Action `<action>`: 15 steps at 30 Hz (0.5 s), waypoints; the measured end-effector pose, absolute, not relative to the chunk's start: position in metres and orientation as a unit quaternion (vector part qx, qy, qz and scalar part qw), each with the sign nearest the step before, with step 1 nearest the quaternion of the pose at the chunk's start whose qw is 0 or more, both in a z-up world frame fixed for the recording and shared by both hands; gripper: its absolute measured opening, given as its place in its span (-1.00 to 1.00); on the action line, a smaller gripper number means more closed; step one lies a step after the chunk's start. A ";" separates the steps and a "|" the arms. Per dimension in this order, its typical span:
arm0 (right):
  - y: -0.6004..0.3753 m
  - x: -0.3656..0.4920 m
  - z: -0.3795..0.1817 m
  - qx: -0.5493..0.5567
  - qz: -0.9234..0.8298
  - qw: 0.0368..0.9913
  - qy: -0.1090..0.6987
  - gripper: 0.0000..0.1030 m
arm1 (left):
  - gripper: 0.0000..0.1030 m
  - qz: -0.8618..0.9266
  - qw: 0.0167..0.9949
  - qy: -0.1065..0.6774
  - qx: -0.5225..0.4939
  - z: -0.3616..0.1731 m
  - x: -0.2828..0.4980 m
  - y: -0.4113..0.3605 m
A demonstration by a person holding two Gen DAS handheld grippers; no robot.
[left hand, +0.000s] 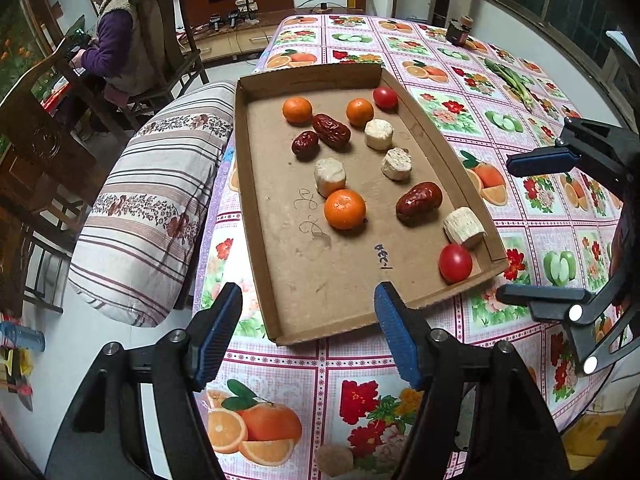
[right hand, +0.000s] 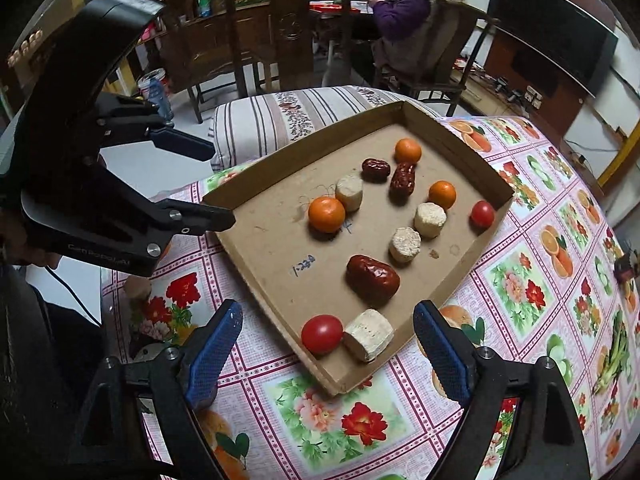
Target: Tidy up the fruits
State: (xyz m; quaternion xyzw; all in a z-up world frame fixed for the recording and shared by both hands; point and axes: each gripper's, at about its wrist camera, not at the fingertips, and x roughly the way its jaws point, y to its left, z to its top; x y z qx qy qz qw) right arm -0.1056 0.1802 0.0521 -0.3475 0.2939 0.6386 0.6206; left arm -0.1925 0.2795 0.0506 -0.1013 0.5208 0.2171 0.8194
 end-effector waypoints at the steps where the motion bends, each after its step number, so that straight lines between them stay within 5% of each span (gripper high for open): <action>1: 0.180 -0.107 0.052 -0.350 0.639 0.619 0.292 0.72 | 0.32 0.217 0.820 0.520 -0.100 0.051 -0.193 0.278; 15: 0.178 -0.107 0.053 -0.341 0.639 0.623 0.294 0.72 | 0.32 0.232 0.831 0.498 -0.089 0.059 -0.198 0.273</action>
